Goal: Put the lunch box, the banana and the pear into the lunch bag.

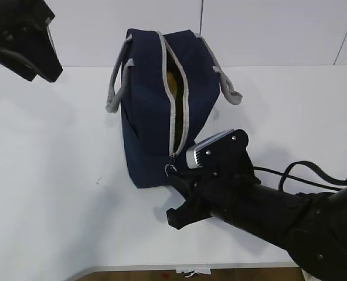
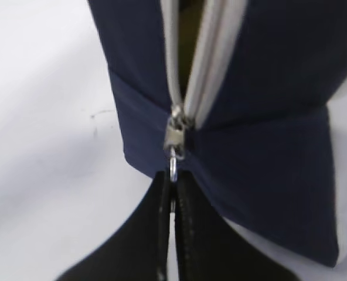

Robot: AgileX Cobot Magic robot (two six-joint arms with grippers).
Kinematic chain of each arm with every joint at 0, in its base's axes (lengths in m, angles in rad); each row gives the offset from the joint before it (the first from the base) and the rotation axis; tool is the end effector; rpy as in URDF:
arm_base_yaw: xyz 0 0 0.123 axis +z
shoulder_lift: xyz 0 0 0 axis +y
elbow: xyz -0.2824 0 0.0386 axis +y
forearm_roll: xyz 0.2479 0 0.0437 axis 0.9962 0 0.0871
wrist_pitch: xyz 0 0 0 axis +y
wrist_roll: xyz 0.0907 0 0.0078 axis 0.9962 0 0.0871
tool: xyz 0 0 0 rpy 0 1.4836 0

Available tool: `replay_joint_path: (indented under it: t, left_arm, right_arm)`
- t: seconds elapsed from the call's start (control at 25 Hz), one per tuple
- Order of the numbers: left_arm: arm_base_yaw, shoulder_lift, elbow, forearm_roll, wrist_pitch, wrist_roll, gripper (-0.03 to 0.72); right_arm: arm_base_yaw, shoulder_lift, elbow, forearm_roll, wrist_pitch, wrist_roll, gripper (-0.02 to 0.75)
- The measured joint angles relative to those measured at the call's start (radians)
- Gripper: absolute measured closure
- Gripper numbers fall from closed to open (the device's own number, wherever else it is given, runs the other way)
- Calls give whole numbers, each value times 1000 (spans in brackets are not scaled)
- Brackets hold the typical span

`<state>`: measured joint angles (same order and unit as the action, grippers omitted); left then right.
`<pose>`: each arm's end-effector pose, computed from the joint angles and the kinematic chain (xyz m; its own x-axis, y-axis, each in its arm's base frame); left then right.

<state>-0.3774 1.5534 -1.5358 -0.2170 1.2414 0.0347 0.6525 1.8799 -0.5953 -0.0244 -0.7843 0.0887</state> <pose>0.2882 -0.1342 0.3634 -0.8693 0.3062 -0.3881 0.4042 0.8922 -0.2014 0.2516 0.1943 0.1181 -0.3625 -0.1872 -0.9130 -0.5953 0.8003 0.0723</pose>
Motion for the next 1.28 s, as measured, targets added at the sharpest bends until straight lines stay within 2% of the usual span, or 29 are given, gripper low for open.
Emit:
replay_joint_path:
  t: [0.52,0.92,1.28]
  left_arm:
    - [0,0,0,-1,0,0,379]
    - [0,0,0,-1,0,0,380]
    - [0,0,0,-1,0,0,380]
  right_arm:
    - [0,-243,2,0,275,0,737]
    - [0,-392,-1,0,355,0,737]
    - [0,-401,-153,0,460,-36,737]
